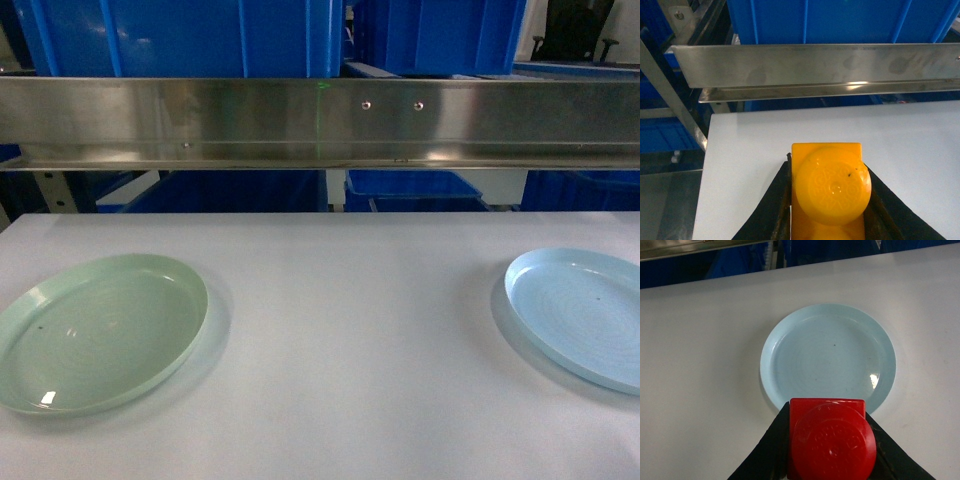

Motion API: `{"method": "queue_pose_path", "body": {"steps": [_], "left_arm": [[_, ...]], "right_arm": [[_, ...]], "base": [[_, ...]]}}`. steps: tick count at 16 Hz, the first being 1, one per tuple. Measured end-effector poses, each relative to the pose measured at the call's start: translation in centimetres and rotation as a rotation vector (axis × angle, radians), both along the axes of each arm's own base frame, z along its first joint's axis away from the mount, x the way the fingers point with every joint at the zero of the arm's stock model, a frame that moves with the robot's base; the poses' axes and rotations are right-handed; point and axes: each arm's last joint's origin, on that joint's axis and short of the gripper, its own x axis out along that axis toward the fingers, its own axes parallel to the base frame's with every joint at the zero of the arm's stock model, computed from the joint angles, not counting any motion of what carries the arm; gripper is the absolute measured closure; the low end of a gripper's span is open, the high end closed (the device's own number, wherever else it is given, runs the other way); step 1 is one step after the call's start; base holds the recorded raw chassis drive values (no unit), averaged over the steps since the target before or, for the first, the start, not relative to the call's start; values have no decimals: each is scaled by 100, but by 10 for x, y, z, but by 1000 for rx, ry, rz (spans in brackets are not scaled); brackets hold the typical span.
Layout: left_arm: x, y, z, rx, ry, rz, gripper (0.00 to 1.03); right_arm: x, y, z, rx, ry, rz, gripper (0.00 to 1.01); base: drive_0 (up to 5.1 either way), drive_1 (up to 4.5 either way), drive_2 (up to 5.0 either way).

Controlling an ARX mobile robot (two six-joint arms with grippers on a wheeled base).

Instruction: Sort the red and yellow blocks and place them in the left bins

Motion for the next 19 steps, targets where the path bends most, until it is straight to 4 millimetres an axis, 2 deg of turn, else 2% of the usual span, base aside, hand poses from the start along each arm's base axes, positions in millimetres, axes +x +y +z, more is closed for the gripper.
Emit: {"method": "queue_pose_path", "body": {"steps": [2,8,19], "left_arm": [[4,-6,-9,14,23,-42,76],[4,-6,-9,17,22,-43,76],[4,-6,-9,25,20,-52,76]], "right_arm": [[0,0,0,0,0,0,73],[0,0,0,0,0,0,73],[0,-1,0,-1,2,-8,73]], "base": [[0,0,0],[0,0,0],[-483,236,277]]}}
